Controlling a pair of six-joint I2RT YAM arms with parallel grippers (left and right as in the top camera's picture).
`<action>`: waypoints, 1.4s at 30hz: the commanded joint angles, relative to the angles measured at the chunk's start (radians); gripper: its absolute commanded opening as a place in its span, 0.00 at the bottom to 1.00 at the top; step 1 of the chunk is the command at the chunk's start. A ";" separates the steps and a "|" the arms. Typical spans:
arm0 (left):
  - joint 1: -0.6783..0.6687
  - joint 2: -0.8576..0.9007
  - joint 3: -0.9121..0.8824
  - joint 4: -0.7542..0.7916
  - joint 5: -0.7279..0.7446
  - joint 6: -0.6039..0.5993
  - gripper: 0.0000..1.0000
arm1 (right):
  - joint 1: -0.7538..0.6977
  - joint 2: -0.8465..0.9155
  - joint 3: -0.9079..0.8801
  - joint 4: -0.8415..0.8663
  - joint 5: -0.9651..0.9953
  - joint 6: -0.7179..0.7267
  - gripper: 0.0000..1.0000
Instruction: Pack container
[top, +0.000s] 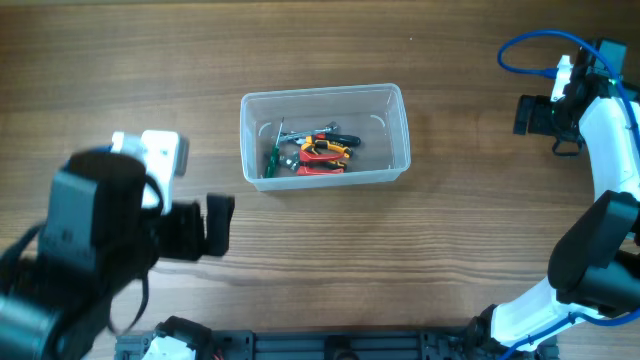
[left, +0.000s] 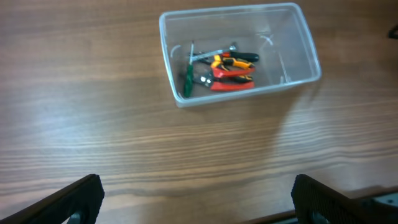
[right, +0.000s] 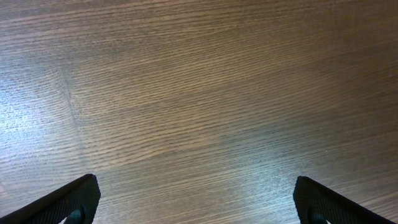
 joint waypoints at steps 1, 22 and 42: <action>-0.002 -0.158 -0.111 0.006 0.053 -0.079 1.00 | 0.000 0.001 -0.001 0.003 0.018 0.004 1.00; -0.002 -0.682 -0.419 0.159 0.071 -0.208 1.00 | 0.000 0.001 -0.001 0.003 0.018 0.005 1.00; -0.001 -0.682 -0.420 0.205 0.028 -0.061 1.00 | 0.000 0.001 -0.001 0.003 0.018 0.004 1.00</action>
